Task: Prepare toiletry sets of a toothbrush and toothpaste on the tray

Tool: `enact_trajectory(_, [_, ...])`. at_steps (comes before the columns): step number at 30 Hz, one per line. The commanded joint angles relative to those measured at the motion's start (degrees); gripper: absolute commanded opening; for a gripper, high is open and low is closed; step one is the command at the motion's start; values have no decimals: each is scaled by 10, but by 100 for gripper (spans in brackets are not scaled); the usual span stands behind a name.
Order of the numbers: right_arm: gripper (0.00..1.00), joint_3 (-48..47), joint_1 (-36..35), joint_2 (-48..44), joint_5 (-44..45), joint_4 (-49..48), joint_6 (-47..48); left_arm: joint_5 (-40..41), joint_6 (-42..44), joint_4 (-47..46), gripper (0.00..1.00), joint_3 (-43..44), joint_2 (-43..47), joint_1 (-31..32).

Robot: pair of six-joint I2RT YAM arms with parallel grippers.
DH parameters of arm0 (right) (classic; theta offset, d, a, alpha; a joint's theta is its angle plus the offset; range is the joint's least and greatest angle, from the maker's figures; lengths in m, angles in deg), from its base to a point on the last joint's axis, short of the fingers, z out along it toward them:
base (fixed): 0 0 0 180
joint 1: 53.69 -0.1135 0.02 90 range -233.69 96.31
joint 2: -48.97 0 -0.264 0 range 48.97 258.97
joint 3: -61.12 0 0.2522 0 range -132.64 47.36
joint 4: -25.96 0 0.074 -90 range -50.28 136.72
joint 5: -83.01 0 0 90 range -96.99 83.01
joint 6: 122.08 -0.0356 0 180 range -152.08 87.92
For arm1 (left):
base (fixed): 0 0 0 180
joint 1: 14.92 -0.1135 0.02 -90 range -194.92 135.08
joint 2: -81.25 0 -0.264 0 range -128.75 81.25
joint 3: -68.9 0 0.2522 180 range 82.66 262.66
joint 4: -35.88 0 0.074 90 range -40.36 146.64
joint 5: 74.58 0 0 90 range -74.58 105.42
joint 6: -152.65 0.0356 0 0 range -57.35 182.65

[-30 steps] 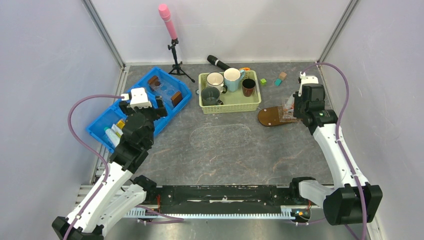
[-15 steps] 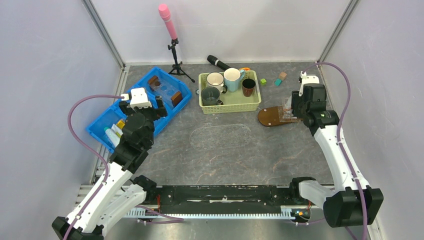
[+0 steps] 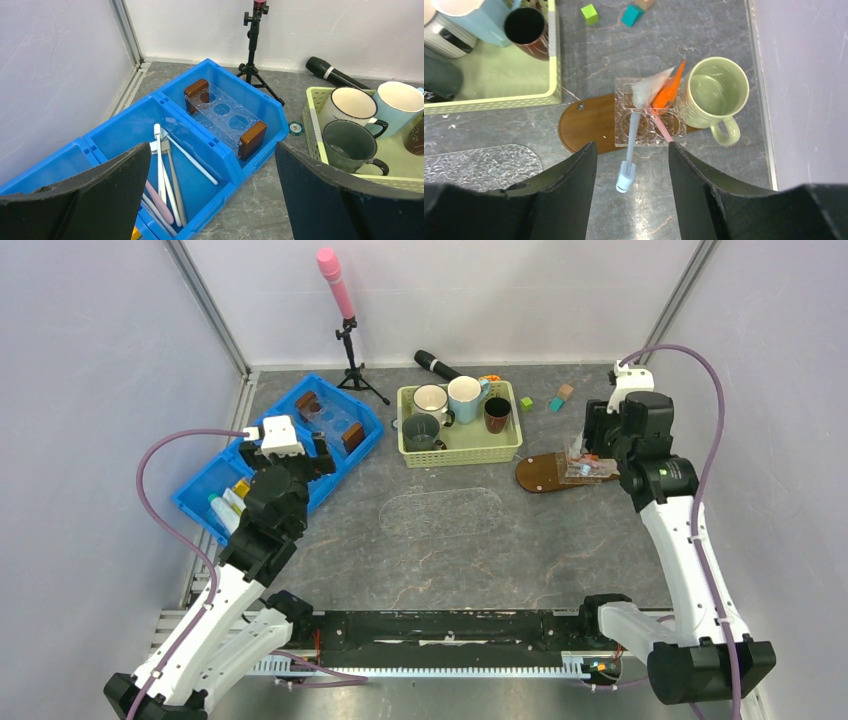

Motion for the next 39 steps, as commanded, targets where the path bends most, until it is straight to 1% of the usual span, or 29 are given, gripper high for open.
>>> enact_trajectory(1, [61, -35, -20, 1, -50, -24, 4, -10, -24, -10, 100, 4, -1, -3])
enact_trajectory(5, [62, -53, -91, 36, -35, -33, 3, -25, -30, -2, 100, 9, -11, -3])
enact_trajectory(9, [63, -67, -145, 75, -40, -62, -8, -36, -34, 7, 100, 14, -21, -3])
enact_trajectory(19, [64, -123, -223, 199, -50, -114, -9, -50, -41, 25, 100, 25, -42, -3])
enact_trajectory(24, [64, -157, -232, 270, -46, -123, 4, -51, -41, 26, 100, 25, -44, -3])
enact_trajectory(28, [63, -190, -232, 323, -11, -128, 32, -52, -42, 26, 100, 25, -47, -3])
enact_trajectory(31, [61, -220, -231, 370, 14, -125, 75, -50, -42, 27, 100, 24, -50, -3])
enact_trajectory(34, [57, -246, -229, 412, 47, -122, 123, -49, -42, 27, 100, 24, -51, -3])
enact_trajectory(37, [54, -263, -217, 450, 47, -123, 170, -53, -43, 26, 100, 23, -52, -3])
enact_trajectory(39, [54, -272, -209, 471, 27, -123, 194, -56, -43, 26, 100, 23, -53, -3])
